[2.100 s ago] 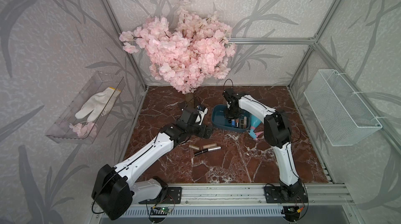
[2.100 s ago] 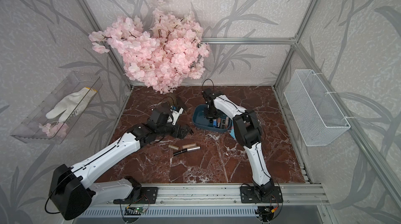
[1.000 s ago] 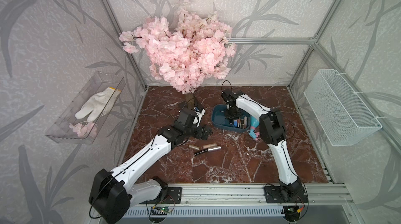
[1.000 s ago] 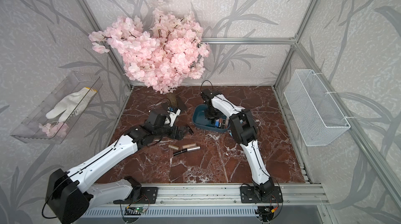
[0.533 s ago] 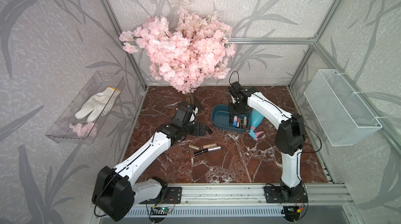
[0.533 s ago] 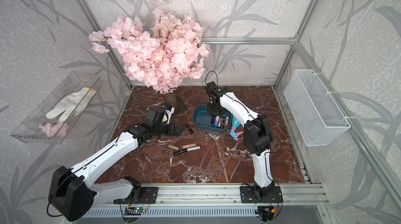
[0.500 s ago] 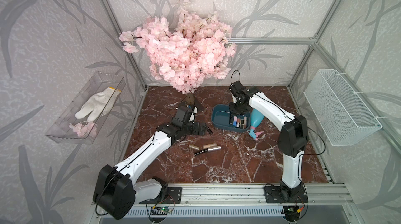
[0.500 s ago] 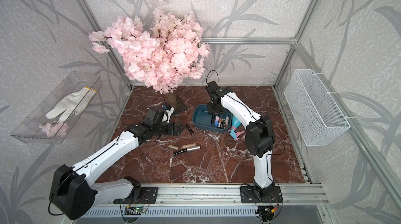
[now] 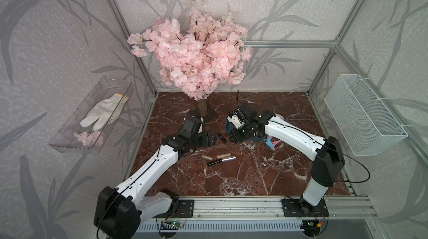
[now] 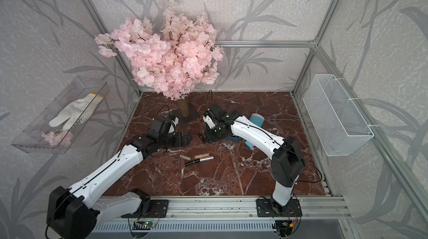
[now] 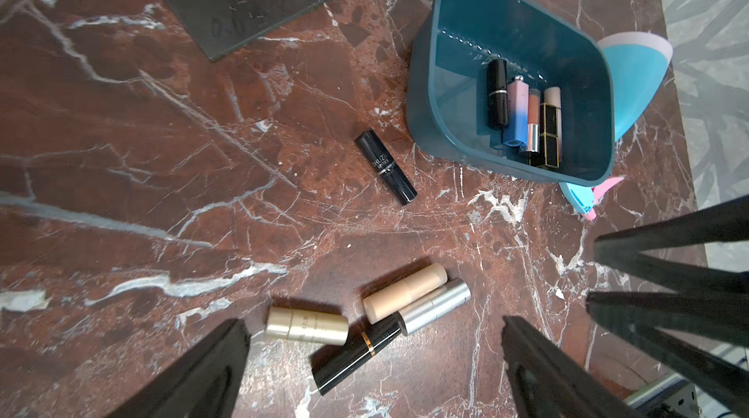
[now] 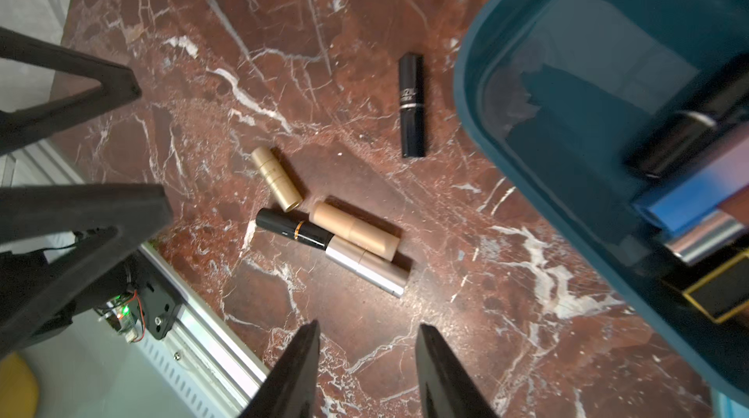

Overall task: Put the lipstick into the storage box
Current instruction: Pick up the lipstick at the center of the board.

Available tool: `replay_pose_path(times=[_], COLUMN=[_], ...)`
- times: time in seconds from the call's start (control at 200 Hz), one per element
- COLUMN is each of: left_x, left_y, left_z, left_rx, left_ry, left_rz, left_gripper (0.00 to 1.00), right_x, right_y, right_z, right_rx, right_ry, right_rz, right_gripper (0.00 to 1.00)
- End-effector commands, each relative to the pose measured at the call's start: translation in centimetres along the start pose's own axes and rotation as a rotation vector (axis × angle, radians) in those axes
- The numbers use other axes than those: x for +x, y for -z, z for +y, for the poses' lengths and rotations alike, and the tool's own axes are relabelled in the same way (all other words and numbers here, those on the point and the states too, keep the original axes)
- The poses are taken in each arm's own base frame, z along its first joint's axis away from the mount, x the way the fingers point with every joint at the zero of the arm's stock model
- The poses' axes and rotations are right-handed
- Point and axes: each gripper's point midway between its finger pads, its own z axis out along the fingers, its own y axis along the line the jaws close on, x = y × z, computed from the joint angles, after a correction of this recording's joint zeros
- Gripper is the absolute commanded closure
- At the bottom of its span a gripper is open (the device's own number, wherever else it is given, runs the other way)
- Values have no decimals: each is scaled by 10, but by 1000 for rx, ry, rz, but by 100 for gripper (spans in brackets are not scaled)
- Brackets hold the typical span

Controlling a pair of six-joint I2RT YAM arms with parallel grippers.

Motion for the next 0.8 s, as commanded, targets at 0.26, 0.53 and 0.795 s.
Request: replay_pose_path(times=[0.26, 0.53, 0.795], left_x=[49, 68, 83], left_y=[30, 23, -42], left_z=[62, 66, 45], left_rx=[-326, -485, -365], left_ry=[399, 670, 983], left_rz=[117, 369, 481], left_gripper=[0, 0, 0], right_x=[13, 10, 23], right_y=[-12, 10, 36], right_z=[23, 5, 23], right_rx=[4, 105, -6], right_ry=[128, 97, 359], right_rz=[2, -93, -311], right_gripper=[56, 56, 53])
